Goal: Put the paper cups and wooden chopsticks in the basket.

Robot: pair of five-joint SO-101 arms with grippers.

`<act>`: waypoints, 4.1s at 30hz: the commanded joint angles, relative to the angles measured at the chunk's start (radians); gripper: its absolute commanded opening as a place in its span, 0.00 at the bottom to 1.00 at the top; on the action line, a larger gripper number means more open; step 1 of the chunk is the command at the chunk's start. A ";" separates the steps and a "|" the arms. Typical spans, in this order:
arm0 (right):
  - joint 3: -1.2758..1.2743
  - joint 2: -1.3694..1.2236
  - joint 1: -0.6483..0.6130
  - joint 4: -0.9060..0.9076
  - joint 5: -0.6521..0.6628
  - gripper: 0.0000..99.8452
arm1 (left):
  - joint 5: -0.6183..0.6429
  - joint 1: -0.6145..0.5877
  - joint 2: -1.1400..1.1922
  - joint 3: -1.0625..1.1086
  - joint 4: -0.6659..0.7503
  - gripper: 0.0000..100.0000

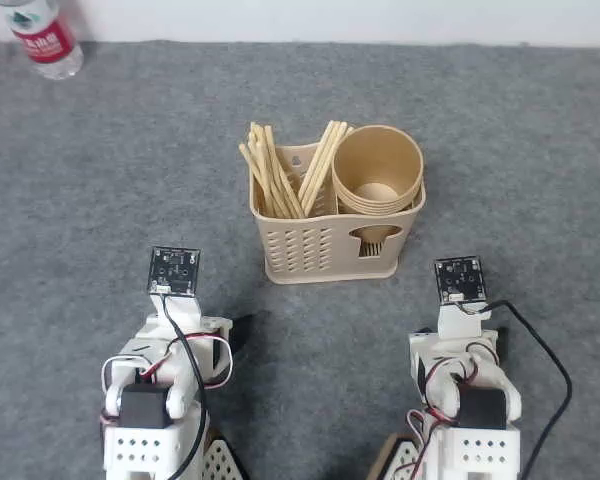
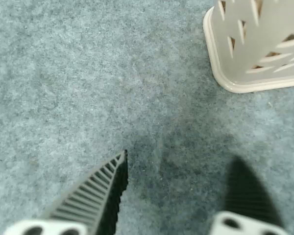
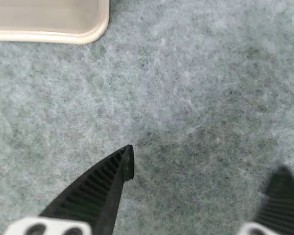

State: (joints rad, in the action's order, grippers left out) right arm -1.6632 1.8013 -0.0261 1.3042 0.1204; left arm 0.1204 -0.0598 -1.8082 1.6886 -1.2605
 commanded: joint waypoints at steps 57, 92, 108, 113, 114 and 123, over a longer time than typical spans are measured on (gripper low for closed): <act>-0.018 0.012 0.004 0.007 0.003 0.01 | 0.008 0.002 -0.012 -0.005 -0.006 0.01; -0.018 0.012 0.004 0.007 0.003 0.01 | 0.008 0.002 -0.012 -0.005 -0.006 0.01; -0.018 0.012 0.004 0.007 0.003 0.01 | 0.008 0.002 -0.012 -0.005 -0.006 0.01; -0.018 0.012 0.004 0.007 0.003 0.01 | 0.008 0.002 -0.012 -0.005 -0.006 0.01; -0.018 0.012 0.004 0.007 0.003 0.01 | 0.008 0.002 -0.012 -0.005 -0.006 0.01; -0.018 0.012 0.004 0.007 0.003 0.01 | 0.008 0.002 -0.012 -0.005 -0.006 0.01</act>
State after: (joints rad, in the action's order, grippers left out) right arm -1.6632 1.8013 -0.0261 1.3042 0.1204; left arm 0.1204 -0.0614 -1.8082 1.6886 -1.2605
